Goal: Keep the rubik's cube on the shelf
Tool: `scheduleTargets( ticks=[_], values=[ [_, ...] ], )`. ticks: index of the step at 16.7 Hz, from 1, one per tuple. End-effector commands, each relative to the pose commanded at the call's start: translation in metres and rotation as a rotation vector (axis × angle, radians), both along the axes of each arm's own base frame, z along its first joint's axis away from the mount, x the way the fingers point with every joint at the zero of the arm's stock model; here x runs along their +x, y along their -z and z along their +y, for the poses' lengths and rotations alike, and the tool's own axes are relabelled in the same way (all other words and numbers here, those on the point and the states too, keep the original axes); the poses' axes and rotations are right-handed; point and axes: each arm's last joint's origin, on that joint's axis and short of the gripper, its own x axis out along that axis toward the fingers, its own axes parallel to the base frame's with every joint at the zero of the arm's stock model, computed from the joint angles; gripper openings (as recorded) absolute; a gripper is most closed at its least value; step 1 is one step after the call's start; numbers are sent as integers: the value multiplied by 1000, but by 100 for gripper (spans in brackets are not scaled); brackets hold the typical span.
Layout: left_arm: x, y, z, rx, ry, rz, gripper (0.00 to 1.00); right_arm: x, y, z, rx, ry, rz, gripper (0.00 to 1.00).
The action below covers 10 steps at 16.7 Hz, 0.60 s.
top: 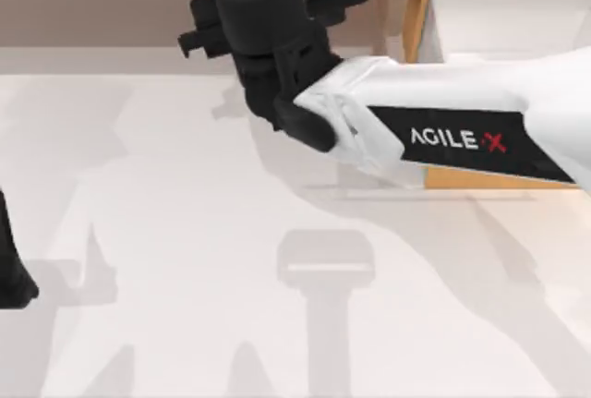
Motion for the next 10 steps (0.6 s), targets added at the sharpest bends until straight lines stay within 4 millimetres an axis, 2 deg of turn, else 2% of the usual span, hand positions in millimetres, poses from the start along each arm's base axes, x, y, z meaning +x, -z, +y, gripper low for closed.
scheduleTargets(
  ticks=[5, 10],
  values=[
    [0, 0, 0, 0, 0, 0, 100, -5, 23, 16, 160, 65, -190, 0],
    [0, 0, 0, 0, 0, 0, 100, -7, 31, 18, 246, 105, -275, 0]
  ],
)
